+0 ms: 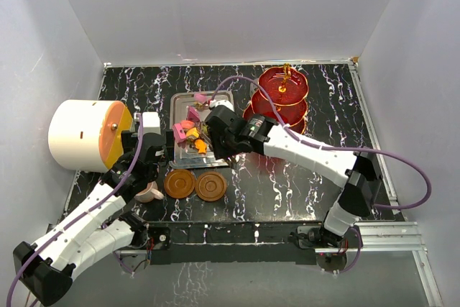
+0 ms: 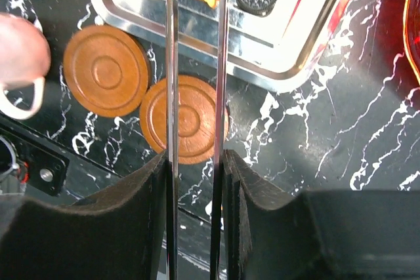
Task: Serve the afternoon tea
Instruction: Adjust the dessert on the tray.
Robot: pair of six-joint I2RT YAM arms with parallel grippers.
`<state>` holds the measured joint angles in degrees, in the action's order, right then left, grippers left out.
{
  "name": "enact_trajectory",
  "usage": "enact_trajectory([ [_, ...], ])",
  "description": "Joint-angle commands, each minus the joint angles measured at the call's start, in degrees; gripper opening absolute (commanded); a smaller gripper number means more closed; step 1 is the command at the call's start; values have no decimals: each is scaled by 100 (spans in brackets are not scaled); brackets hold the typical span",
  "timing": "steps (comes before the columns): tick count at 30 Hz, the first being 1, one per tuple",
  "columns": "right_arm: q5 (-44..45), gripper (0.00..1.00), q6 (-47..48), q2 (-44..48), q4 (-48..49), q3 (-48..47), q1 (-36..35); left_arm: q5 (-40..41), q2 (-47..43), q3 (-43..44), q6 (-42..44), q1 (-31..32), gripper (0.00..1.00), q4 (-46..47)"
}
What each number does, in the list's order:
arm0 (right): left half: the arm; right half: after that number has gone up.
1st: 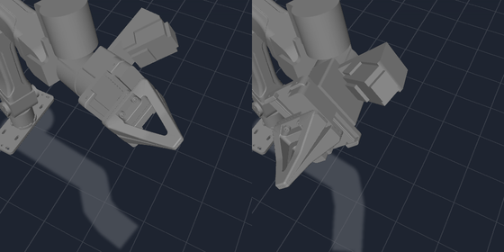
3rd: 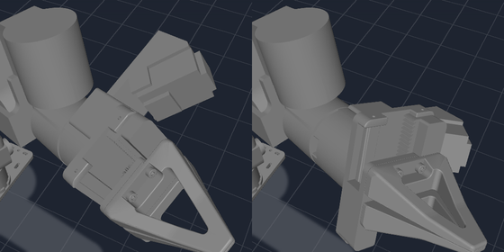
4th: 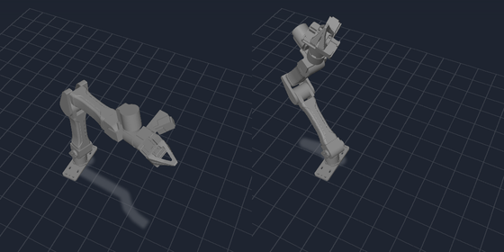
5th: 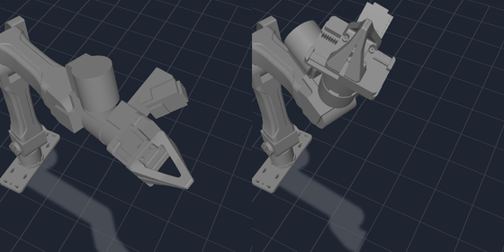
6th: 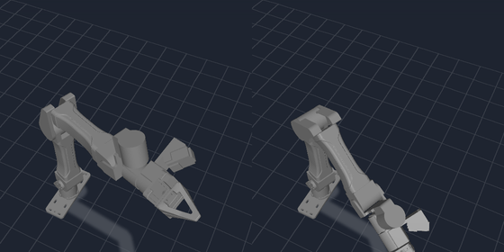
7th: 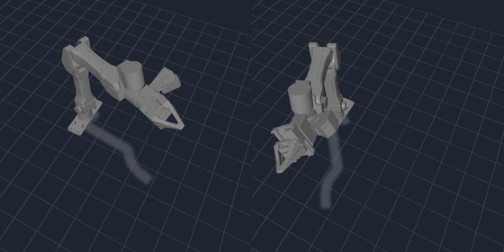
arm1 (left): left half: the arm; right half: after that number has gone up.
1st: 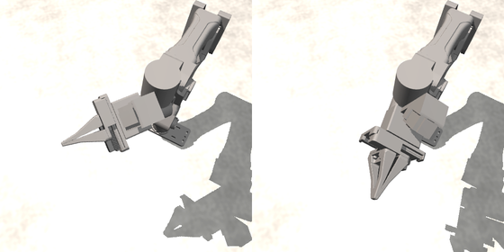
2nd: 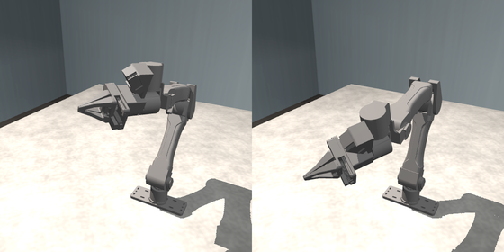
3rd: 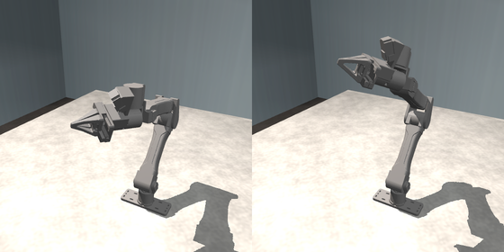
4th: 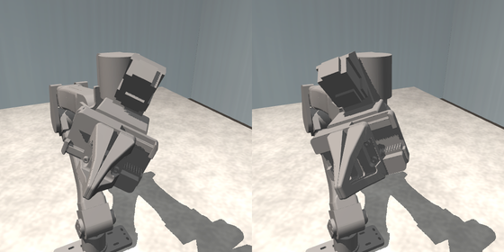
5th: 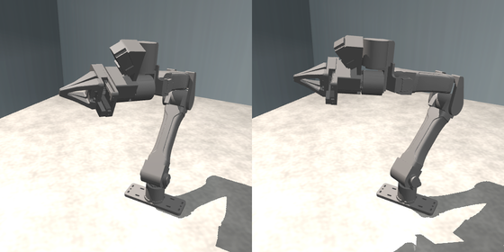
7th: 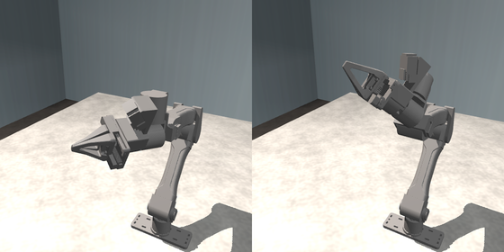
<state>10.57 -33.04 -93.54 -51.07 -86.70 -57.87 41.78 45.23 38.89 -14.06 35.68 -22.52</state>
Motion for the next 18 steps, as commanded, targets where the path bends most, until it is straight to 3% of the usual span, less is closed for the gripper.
enact_trajectory([
  [1,-53,32,78,-133,410,-581,204,262,-56,103,-43,-35,99,-32],
  [9,23,33,78,-736,364,-1192,574,375,-138,93,-76,-35,99,-38],
  [18,992,33,1350,-2327,-261,-3352,718,309,-122,78,-86,-36,99,-25],
])
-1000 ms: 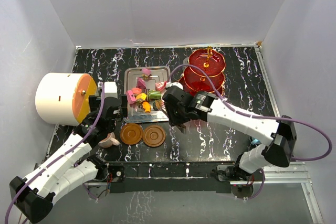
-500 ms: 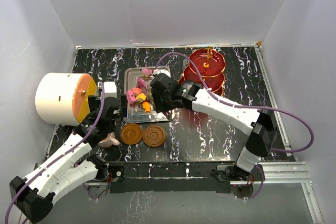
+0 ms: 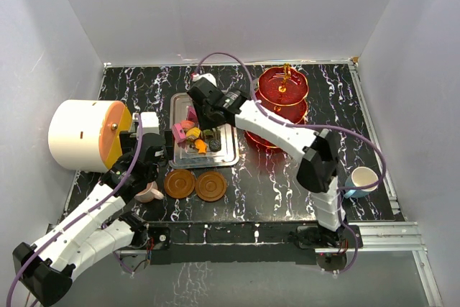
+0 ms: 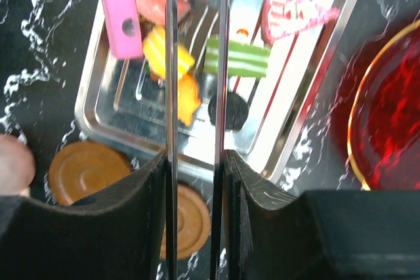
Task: Serve the afternoon tea
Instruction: Adjust the dessert on the tray.
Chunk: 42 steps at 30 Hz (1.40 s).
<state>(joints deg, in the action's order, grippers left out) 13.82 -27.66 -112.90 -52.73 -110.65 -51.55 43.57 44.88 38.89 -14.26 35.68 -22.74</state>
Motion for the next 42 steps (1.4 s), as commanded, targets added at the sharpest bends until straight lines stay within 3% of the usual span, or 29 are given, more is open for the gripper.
enact_trajectory([
  [1,673,33,1028,-563,-156,-1281,129,126,-85,76,-60,-35,99,-2],
  [6,519,35,1645,-1159,-323,-1957,235,123,-94,68,-74,-35,99,-11],
  [24,17,41,2212,-1630,-284,-2105,640,64,-33,44,-35,-35,99,35],
  [36,8,40,2300,-2023,-281,-2456,701,70,-28,46,-34,-33,99,25],
  [42,87,34,2206,-2000,-264,-2338,716,55,-25,32,-24,-35,99,36],
])
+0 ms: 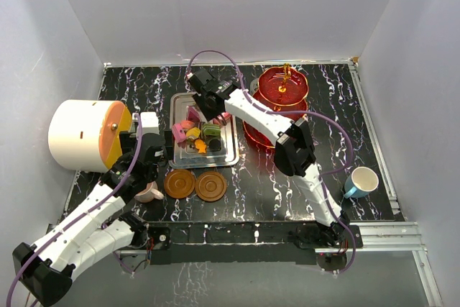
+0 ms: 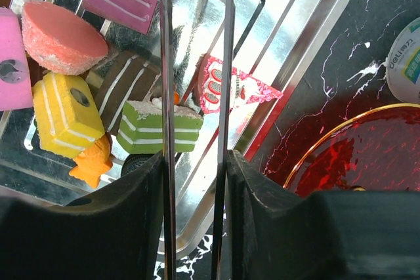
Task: Serve the afternoon tea
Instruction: Adjust the dessert on the tray.
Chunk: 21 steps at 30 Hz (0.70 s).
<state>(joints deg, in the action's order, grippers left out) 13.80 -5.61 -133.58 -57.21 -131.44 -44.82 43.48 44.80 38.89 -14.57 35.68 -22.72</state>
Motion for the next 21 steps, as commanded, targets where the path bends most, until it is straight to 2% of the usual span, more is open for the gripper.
enact_trajectory([
  [1,61,33,-69,107,184,-220,36,64,-15,31,7,-33,99,39],
  [11,-153,25,-1155,936,335,806,45,9,-50,31,22,-35,99,44],
  [21,-806,24,-2384,2157,1168,2332,130,2,-87,34,19,-35,99,43],
])
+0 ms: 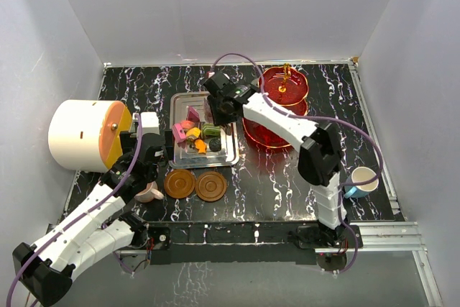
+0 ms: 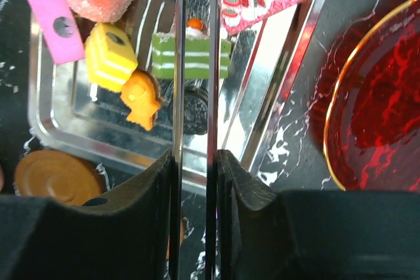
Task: Serve the afternoon tea
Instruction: Adjust the dessert on the tray.
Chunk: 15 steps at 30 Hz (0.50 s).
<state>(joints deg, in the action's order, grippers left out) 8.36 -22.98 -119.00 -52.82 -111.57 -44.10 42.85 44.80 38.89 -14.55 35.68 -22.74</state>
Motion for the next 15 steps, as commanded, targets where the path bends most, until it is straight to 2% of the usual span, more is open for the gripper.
enact_trajectory([
  [1,-301,24,-745,804,831,487,74,61,-85,30,17,-35,99,50],
  [8,-858,25,-1154,1276,1338,1197,196,0,-82,35,30,-34,99,67],
  [15,-909,25,-1158,1012,1142,1217,272,-21,-69,37,33,-35,99,68],
])
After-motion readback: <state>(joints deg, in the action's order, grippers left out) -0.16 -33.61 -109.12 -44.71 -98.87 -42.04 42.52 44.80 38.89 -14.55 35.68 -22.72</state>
